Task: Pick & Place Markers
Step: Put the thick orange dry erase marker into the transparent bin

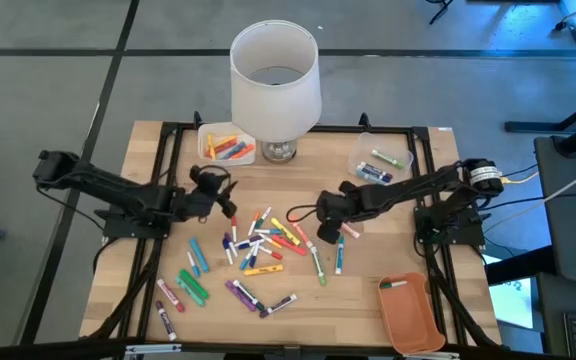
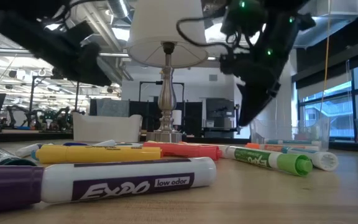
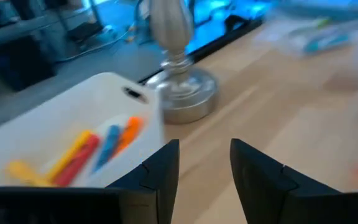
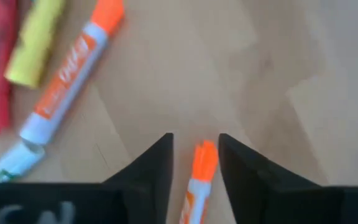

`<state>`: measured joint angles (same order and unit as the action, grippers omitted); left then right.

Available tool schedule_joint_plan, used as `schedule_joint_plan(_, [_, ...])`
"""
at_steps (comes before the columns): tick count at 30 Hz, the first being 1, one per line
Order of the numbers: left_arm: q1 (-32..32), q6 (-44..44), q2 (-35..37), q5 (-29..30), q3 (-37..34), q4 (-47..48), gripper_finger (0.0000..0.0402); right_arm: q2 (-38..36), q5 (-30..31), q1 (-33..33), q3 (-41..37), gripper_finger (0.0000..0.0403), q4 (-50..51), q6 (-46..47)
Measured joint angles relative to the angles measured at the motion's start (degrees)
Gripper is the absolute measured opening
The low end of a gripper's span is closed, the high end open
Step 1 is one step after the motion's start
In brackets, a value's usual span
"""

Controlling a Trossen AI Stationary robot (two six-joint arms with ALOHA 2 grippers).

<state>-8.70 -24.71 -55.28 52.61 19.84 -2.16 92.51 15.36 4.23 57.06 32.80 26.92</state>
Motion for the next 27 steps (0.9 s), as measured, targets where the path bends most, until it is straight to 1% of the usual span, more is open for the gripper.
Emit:
schedule_joint_plan(2, [-1.2,0.7,-0.1,0.0,-2.8,-6.7,0.0132,0.0,-1.2,-0.4,-1.1,0.0165,0.2,1.1])
schedule_joint_plan(5, [-1.7,2.9,-0.2,-0.6,-6.2,-13.5,0.0130,0.1,-2.8,-1.7,-2.4,0.0196,1.5,4.7])
schedule_joint_plan(7, [-1.7,4.4,-0.2,-1.6,-7.7,-16.2,0.0130,0.8,-5.8,-2.7,-3.5,0.0204,2.5,5.9])
schedule_joint_plan(9, [-1.7,4.9,-0.2,-1.6,-8.3,-17.5,0.0131,1.8,-9.5,-3.3,-4.8,0.0204,2.4,6.1])
schedule_joint_plan(10, [-1.7,4.9,-0.2,-1.6,-8.3,-17.5,0.0132,2.4,-10.7,-3.5,-5.1,0.0200,2.6,6.0])
schedule_joint_plan(12, [-1.7,5.3,-0.2,-1.4,-8.3,-17.6,0.0131,3.4,-10.8,-3.5,-5.4,0.0186,2.4,5.7])
schedule_joint_plan(14, [-1.7,5.8,-0.2,-1.3,-8.3,-17.6,0.0129,4.3,-10.7,-3.7,-5.4,0.0163,2.2,4.9])
schedule_joint_plan(16, [-1.7,6.4,-0.2,-1.3,-8.3,-17.6,0.0128,4.8,-10.7,-3.9,-5.4,0.0131,2.2,3.8])
schedule_joint_plan(19, [-1.7,6.5,-0.2,-1.1,-8.3,-17.6,0.0128,4.9,-10.9,-4.5,-4.8,0.0070,2.9,2.6])
schedule_joint_plan(20, [-1.7,6.9,-0.2,-0.9,-8.3,-17.6,0.0127,5.0,-10.9,-4.7,-4.3,0.0061,3.8,2.0])
schedule_joint_plan(23, [-1.7,8.4,-0.2,0.7,-8.3,-17.3,0.0127,5.3,-11.1,-4.9,-1.9,0.0061,7.5,-0.6])
schedule_joint_plan(25, [-1.7,9.3,-0.2,1.6,-8.3,-17.1,0.0127,5.5,-10.9,-4.9,0.4,0.0061,12.8,-2.6])
schedule_joint_plan(27, [-1.7,9.4,-0.2,1.7,-8.3,-16.9,0.0127,5.4,-7.6,-4.9,3.8,0.0061,19.3,-4.1])
